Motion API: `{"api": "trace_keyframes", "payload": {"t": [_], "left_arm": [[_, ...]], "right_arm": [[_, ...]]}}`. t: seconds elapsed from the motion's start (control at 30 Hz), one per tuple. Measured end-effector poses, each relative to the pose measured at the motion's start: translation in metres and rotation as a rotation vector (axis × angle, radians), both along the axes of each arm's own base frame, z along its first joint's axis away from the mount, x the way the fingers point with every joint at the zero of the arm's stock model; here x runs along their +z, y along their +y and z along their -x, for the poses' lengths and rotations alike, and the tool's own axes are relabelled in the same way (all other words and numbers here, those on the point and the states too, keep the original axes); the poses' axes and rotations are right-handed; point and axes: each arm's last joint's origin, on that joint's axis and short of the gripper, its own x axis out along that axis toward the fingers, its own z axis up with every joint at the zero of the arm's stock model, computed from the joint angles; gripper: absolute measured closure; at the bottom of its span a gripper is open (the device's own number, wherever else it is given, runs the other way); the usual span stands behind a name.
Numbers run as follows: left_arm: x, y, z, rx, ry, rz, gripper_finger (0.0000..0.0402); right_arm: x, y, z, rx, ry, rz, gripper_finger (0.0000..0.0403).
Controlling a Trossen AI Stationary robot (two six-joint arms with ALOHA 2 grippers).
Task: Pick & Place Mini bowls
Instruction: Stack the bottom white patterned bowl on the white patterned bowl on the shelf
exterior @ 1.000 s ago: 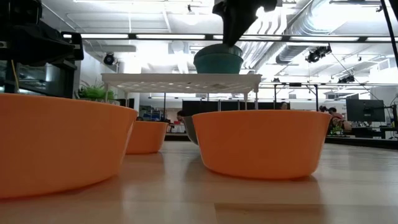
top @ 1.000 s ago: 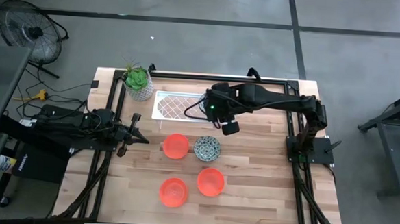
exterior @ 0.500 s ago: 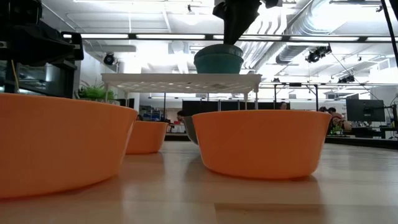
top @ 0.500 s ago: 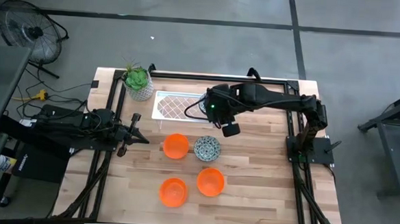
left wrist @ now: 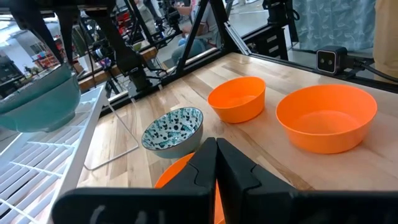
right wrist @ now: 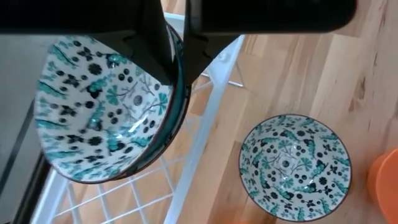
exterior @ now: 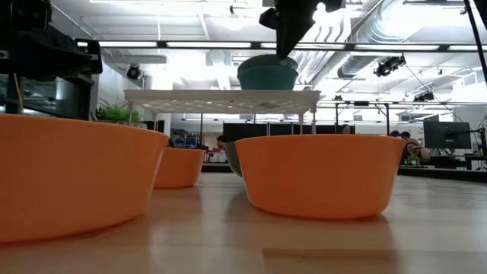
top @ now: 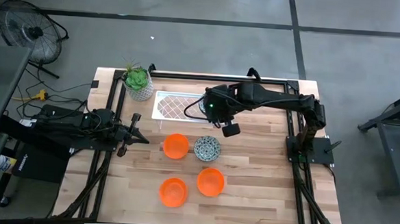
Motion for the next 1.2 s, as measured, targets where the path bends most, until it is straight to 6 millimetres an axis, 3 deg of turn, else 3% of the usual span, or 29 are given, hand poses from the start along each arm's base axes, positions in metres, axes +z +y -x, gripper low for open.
{"api": "trace_keyframes", "payload": {"t": [0.43,1.03,1.2], "left_arm": [[-0.0001,0.0000,0.0000,0.000,0.000,0.000,0.0401],[-0.0001,0.0000,0.0000,0.000,0.000,0.000,0.0401],[-0.0001,0.0000,0.0000,0.000,0.000,0.000,0.0401]], "right_arm": [[0.0002,-0.0011,-0.0003,-0.014,-0.001,0.040,0.0401],[-0.0045,-0.0043,-0.0035,-0.015,0.007,0.003,0.0402],[-0.0046,-0.0044,-0.0034,-0.014,0.010,0.007,0.0386]]}}
